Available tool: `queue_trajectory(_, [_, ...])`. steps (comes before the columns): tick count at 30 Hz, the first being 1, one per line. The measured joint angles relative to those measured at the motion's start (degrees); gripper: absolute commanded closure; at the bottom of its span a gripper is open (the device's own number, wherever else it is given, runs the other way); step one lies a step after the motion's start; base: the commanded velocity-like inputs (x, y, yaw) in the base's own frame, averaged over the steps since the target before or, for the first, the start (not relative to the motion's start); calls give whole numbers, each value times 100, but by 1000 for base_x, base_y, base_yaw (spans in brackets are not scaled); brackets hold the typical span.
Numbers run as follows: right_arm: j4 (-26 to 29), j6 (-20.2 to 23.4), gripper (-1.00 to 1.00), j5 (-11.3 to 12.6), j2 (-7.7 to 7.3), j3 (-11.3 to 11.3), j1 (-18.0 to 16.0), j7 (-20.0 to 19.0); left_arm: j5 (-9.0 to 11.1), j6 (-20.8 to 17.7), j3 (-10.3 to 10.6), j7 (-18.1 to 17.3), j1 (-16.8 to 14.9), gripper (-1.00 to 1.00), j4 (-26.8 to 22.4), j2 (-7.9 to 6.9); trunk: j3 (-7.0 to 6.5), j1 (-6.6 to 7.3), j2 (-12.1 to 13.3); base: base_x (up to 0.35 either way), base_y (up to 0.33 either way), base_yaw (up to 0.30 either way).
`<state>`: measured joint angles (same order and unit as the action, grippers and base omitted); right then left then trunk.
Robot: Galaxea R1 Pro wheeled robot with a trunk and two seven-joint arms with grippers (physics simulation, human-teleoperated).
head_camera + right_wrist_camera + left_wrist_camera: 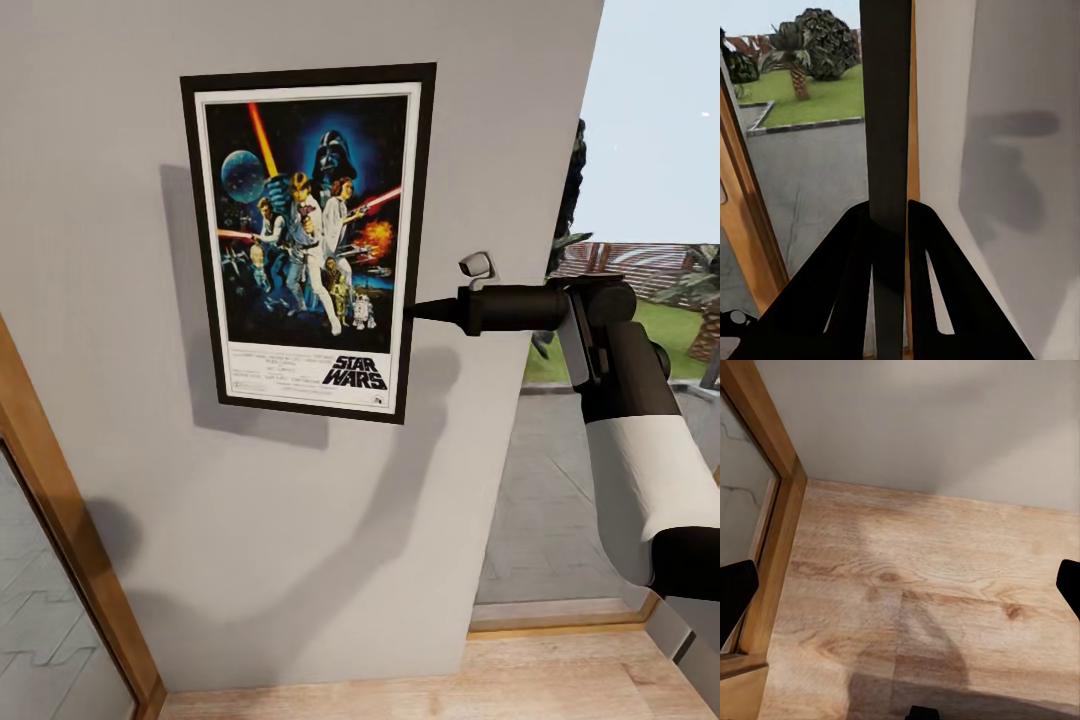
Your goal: Pick up the poster from the kitchen countertop and hang it on one of the wall nails in the kitchen.
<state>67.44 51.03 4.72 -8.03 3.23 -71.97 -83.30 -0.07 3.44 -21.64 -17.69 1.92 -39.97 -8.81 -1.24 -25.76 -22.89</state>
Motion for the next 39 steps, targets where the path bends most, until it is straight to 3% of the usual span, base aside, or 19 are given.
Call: queue_trajectory(39, [0, 3, 100, 0, 1, -2, 0, 1, 0, 0, 0, 0, 0, -100, -9, 0, 0, 1, 0, 31, 0, 0])
